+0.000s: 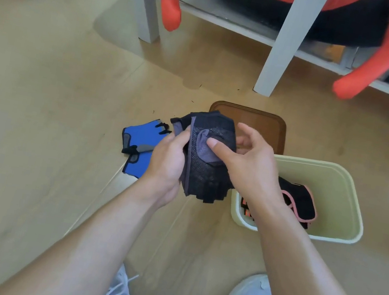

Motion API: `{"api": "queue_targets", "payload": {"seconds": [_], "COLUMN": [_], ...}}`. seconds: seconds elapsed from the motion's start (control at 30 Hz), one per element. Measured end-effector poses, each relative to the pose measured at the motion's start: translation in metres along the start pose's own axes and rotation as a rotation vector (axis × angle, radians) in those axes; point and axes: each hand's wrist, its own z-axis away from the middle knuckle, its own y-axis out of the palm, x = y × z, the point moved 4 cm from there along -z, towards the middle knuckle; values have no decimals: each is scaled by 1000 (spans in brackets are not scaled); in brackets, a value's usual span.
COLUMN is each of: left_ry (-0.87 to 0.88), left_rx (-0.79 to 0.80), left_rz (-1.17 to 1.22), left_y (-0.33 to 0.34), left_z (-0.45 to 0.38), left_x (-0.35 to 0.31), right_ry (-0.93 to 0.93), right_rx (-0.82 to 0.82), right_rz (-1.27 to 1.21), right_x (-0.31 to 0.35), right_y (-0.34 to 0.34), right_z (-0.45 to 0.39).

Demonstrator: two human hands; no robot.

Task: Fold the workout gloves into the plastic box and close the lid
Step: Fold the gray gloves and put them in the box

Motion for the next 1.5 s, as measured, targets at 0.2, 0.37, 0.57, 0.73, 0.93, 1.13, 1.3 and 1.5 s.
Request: {"api": "queue_targets", "payload": {"seconds": [0.2, 0.37, 0.57, 0.73, 0.93, 1.13, 1.3, 1.5], "left_ry": [42, 56, -34, -118, -79, 150, 79, -10], "left_rx": [-4, -98, -266, -159, -176, -270, 20, -26], "left_rz": [-70, -157, 54, 83, -73, -372, -168, -15], "left_y": [4, 6, -10, -9, -4, -8, 11, 7], "left_z": [5, 10, 8, 8, 9, 12, 14, 17], "left_x": [-1, 2, -4, -1, 4, -7, -2, -1], "right_ry": [74, 15, -50, -71, -107, -61, 20, -82], "right_rx": [-11, -95, -502, -341, 41, 37, 279, 8], "right_rz": [-113, -142, -310, -153, -13, -157, -255, 126], "right_x": [-8, -5, 0, 9, 8, 15, 26, 16], "right_y": [-7, -15, -45, -35, 16, 5, 2, -11], "right_z": [-2, -2, 0, 1, 17, 14, 14, 4]}}
